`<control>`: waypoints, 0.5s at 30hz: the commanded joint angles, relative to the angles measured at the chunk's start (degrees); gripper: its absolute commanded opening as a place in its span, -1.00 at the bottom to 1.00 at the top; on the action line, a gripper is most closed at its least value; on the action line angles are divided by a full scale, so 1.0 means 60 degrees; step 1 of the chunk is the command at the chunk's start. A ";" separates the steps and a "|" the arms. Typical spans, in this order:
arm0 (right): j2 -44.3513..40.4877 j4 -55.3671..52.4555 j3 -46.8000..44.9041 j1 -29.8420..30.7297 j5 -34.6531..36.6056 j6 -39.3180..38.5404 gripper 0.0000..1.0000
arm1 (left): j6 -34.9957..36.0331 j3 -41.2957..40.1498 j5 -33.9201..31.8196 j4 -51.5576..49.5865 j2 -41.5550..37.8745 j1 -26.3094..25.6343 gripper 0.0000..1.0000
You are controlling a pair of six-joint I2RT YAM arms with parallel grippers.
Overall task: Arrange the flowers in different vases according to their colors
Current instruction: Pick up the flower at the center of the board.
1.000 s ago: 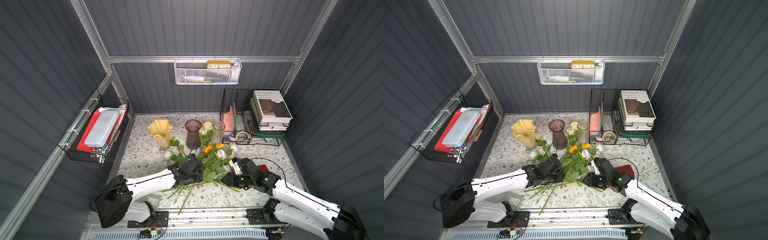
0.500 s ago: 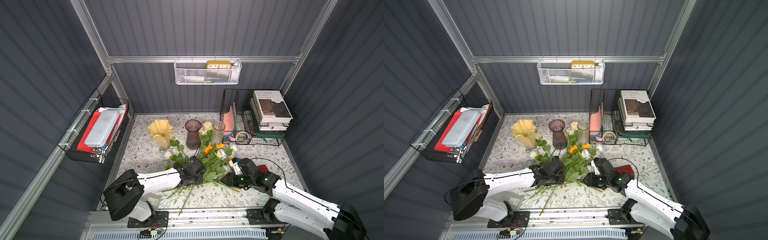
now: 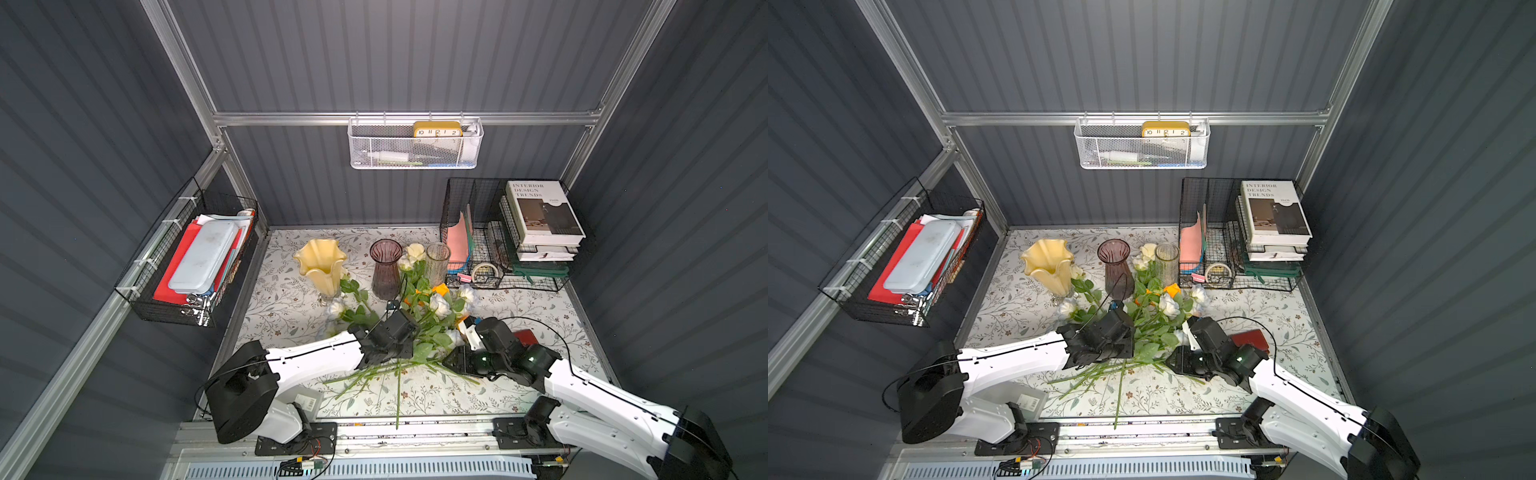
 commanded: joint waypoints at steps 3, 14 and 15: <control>0.0078 0.0154 -0.0089 -0.0040 -0.0055 -0.0006 -0.11 | 0.0524 0.0619 -0.0852 -0.0379 -0.0659 -0.0071 -0.91; 0.0206 0.0174 -0.0015 -0.0040 -0.0025 -0.0050 -0.11 | 0.1275 0.1716 -0.1701 -0.0712 -0.1700 -0.0093 -0.96; 0.0227 0.0176 0.0002 -0.0040 -0.0038 -0.0045 -0.11 | 0.1367 0.1895 -0.1817 -0.0756 -0.1770 -0.0093 -0.96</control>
